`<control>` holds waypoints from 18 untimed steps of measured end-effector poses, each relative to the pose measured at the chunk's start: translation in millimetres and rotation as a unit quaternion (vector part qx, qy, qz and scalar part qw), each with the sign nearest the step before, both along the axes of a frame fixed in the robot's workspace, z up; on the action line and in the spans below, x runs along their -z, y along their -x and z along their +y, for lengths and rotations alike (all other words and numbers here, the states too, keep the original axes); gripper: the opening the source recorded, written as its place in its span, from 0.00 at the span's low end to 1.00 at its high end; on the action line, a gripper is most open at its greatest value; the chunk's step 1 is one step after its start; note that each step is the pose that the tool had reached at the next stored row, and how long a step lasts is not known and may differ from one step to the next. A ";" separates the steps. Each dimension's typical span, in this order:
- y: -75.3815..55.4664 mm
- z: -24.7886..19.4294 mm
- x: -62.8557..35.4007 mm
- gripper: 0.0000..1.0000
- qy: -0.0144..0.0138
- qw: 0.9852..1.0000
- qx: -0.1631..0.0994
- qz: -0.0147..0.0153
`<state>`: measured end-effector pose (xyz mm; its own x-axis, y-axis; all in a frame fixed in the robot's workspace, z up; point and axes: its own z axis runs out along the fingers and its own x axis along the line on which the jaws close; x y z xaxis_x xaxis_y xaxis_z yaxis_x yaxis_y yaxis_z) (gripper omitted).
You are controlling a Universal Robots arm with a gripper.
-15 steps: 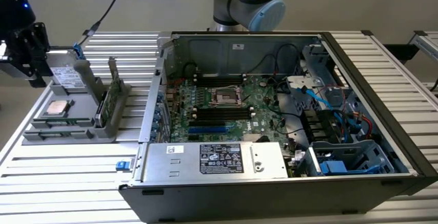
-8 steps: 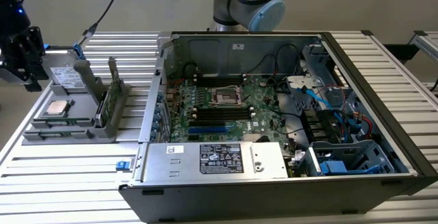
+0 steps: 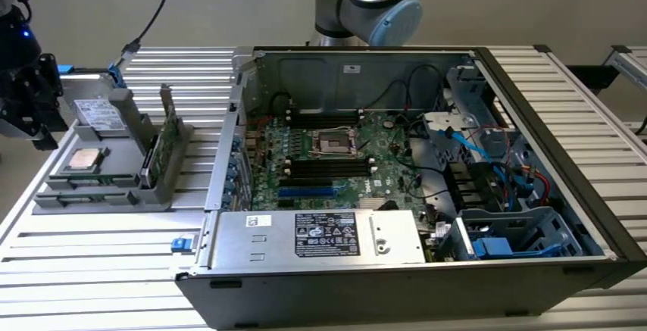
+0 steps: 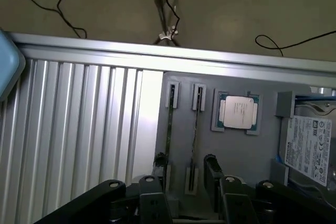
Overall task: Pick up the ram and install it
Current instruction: 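Pick up the ram and move it above insertion slot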
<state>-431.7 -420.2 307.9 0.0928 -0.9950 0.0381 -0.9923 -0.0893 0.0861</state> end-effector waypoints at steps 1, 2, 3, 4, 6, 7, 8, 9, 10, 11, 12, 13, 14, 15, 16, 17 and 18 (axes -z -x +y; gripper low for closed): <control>0.2 -2.6 1.9 0.42 -0.001 1.000 -0.001 0.001; 0.4 -5.3 3.7 0.42 -0.001 1.000 -0.001 0.001; 0.6 -7.7 5.4 0.42 -0.002 1.000 -0.002 0.002; 0.8 -10.4 7.2 0.42 -0.002 1.000 -0.003 0.003; 1.2 -15.6 10.9 0.42 -0.003 1.000 -0.004 0.004; 1.3 -18.2 12.7 0.42 -0.004 1.000 -0.005 0.005; 1.4 -20.6 14.5 0.42 -0.004 1.000 -0.006 0.006; 1.6 -23.0 16.3 0.42 -0.005 1.000 -0.007 0.007; 1.8 -25.1 18.1 0.42 -0.005 1.000 -0.007 0.007; 2.0 -26.6 19.9 0.42 -0.005 1.000 -0.008 0.007; 2.2 -27.6 21.8 0.42 -0.006 1.000 -0.009 0.007; 2.2 -28.4 23.7 0.42 -0.006 1.000 -0.010 0.007; 2.3 -28.8 25.4 0.42 -0.007 1.000 -0.010 0.007; 2.3 -29.2 27.2 0.42 -0.007 1.000 -0.011 0.007; 2.4 -29.3 29.1 0.42 -0.007 1.000 -0.011 0.007; 2.4 -29.3 30.9 0.42 -0.007 1.000 -0.012 0.007; 2.4 -29.3 32.7 0.42 -0.008 1.000 -0.012 0.007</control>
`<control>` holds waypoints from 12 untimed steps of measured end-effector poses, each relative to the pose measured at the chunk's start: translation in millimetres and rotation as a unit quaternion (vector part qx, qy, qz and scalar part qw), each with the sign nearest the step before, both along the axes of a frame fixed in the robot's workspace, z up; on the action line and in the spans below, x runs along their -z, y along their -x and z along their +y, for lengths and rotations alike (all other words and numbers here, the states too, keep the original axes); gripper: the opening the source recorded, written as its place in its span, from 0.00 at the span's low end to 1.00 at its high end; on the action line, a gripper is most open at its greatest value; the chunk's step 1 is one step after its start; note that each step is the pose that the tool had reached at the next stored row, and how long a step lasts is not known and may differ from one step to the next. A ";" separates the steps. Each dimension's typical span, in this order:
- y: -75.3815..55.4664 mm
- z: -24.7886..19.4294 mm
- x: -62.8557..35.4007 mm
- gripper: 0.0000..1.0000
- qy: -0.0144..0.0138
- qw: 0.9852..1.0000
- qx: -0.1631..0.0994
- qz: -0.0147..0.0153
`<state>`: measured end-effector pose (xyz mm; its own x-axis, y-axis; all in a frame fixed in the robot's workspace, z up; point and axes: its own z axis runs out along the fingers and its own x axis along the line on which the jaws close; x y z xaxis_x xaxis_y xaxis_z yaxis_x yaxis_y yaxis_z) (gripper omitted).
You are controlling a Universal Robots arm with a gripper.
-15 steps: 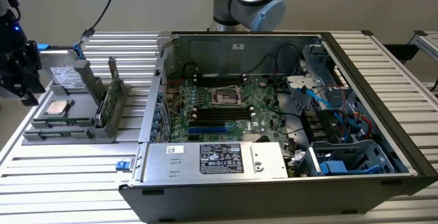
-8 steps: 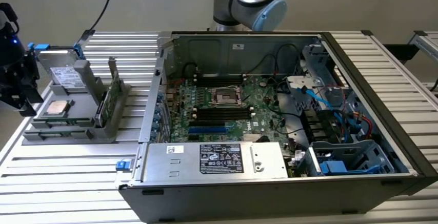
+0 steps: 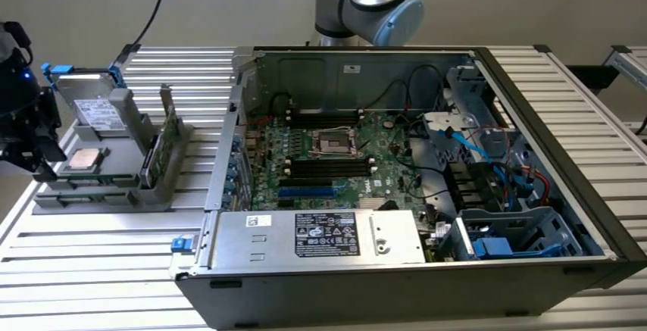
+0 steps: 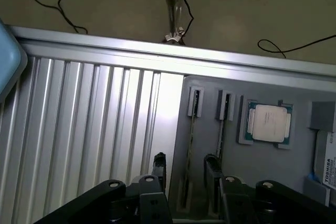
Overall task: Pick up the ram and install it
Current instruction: 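Pick up the ram and move it above insertion slot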
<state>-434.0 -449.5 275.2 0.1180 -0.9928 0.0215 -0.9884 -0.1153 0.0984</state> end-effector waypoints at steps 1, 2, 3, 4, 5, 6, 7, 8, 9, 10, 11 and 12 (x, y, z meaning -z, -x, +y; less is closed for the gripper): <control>-0.1 0.0 1.8 0.42 0.000 1.000 -0.001 0.000; -0.1 0.0 3.6 0.42 0.000 1.000 -0.001 0.000; -0.1 0.0 5.5 0.42 0.000 1.000 -0.001 0.000; -0.1 0.0 7.3 0.42 0.000 1.000 -0.002 0.000; -0.1 0.0 9.0 0.42 0.000 1.000 -0.002 0.000; -0.1 0.3 10.9 0.42 0.000 1.000 -0.002 0.000; -0.1 0.8 12.9 0.42 0.000 1.000 -0.002 0.000; -0.1 1.4 14.6 0.42 0.000 1.000 -0.003 0.000; -0.1 2.4 16.5 0.42 0.000 1.000 -0.003 0.000; -0.1 3.4 18.1 0.42 0.000 1.000 -0.003 0.000; -0.1 4.6 19.9 0.42 0.000 1.000 -0.003 0.000; -0.1 6.0 21.8 0.42 -0.001 1.000 -0.003 0.000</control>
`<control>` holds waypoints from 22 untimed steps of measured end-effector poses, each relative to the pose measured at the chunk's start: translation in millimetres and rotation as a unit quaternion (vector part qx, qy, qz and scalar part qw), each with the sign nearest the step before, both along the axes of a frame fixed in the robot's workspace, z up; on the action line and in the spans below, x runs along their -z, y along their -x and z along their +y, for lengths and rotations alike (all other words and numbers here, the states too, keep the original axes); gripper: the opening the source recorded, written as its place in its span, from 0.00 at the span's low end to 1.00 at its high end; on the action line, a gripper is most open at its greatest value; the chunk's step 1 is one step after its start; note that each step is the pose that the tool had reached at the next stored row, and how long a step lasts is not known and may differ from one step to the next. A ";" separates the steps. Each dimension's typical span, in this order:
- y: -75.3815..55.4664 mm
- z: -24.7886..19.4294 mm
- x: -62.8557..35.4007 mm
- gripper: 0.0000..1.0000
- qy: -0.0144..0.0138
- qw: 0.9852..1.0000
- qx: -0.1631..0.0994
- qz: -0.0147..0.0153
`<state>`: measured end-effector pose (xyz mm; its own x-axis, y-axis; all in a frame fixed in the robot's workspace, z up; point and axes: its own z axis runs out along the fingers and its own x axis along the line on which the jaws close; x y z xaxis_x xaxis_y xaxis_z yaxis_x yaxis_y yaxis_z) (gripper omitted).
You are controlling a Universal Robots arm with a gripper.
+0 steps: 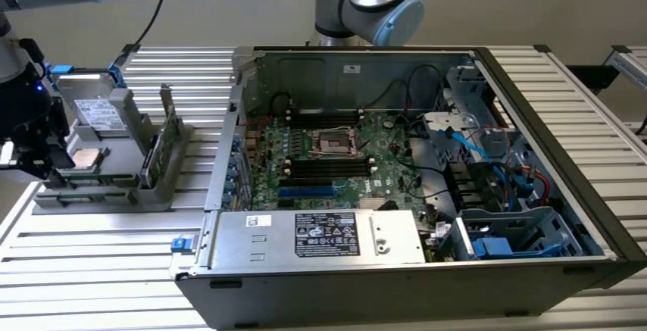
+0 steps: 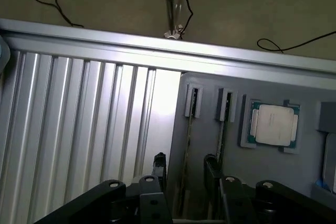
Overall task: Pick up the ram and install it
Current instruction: 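Pick up the ram and move it above insertion slot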
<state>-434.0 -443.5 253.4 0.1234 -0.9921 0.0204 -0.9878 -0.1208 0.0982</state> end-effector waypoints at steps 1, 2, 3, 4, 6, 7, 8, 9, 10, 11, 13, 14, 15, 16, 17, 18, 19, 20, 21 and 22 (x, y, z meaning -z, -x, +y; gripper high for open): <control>0.0 1.1 1.8 0.42 0.000 1.000 0.000 0.000; 0.0 2.2 3.6 0.42 0.000 1.000 0.000 0.000; 0.0 3.1 5.4 0.42 0.000 1.000 0.000 0.000; 0.0 4.1 7.3 0.42 0.000 1.000 0.000 0.000; 0.0 6.0 11.0 0.42 0.000 1.000 0.000 0.000; 0.0 7.0 12.8 0.42 0.000 1.000 0.000 0.000; 0.0 8.1 14.6 0.42 0.000 1.000 0.000 0.000; 0.0 9.1 16.4 0.42 0.000 1.000 0.000 0.000; 0.0 10.0 18.2 0.42 0.000 1.000 0.000 0.000; 0.0 10.8 20.0 0.42 0.000 1.000 0.000 0.000; 0.5 11.3 23.6 0.42 0.000 1.000 0.000 0.000; 1.0 11.3 25.5 0.42 0.000 1.000 0.000 0.000; 1.5 11.3 27.4 0.42 0.000 1.000 0.000 0.000; 1.9 11.3 29.1 0.42 0.000 1.000 0.000 0.000; 2.0 11.3 30.9 0.42 0.000 1.000 0.000 0.000; 2.1 11.3 32.7 0.42 0.000 1.000 0.000 0.000; 2.2 11.2 34.5 0.42 0.000 1.000 0.000 0.000; 2.2 11.2 36.3 0.42 0.000 1.000 0.000 0.000; 2.2 11.0 38.2 0.42 0.000 1.000 0.000 0.000; 2.2 10.5 40.0 0.42 0.000 1.000 0.000 0.000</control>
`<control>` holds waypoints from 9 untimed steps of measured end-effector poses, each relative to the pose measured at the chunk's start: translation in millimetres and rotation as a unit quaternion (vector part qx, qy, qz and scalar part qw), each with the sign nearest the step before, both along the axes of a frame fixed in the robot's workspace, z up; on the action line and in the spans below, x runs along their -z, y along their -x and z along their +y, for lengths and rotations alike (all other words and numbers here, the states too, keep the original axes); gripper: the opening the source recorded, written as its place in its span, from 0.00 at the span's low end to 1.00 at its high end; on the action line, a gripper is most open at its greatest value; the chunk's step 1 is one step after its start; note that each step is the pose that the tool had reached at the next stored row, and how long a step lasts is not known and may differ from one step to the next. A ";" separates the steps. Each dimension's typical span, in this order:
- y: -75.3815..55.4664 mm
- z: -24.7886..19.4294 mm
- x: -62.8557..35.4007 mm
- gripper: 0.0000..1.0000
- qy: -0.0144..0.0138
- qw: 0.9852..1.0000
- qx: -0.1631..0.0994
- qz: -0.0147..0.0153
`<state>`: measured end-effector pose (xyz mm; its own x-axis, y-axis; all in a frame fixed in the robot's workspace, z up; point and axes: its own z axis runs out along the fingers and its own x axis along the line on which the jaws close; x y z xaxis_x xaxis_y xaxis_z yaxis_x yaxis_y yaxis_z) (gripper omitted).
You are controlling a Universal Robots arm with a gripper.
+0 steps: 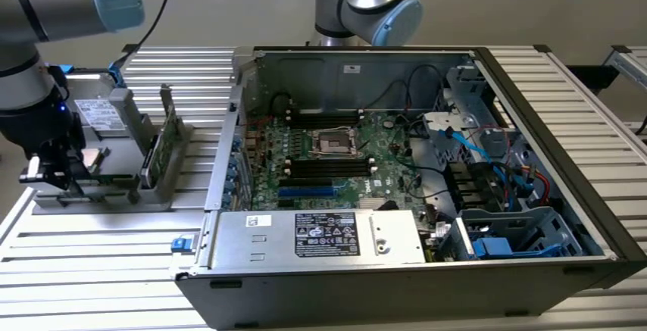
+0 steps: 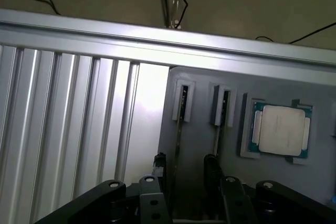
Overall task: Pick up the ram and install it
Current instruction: 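Pick up the ram and move it above insertion slot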
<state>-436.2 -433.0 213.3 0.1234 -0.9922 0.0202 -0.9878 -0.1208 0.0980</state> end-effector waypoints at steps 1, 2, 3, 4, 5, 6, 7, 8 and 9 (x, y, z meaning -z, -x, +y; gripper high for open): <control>0.0 -0.7 1.8 0.42 0.000 1.000 0.000 0.000; 0.0 -1.4 3.6 0.42 0.000 1.000 0.000 0.000; 0.0 -2.1 5.4 0.42 0.000 1.000 0.000 0.000; 0.0 -2.7 7.2 0.42 0.000 1.000 0.000 0.000; 0.0 -3.2 9.0 0.42 -0.001 1.000 0.000 0.000; -0.1 -3.6 10.9 0.42 -0.001 1.000 0.000 0.000; -0.4 -3.7 12.5 0.42 -0.002 1.000 0.000 0.000; -0.6 -3.7 13.9 0.42 -0.003 1.000 0.000 0.000; -0.6 -3.7 14.9 0.42 -0.003 1.000 0.000 0.000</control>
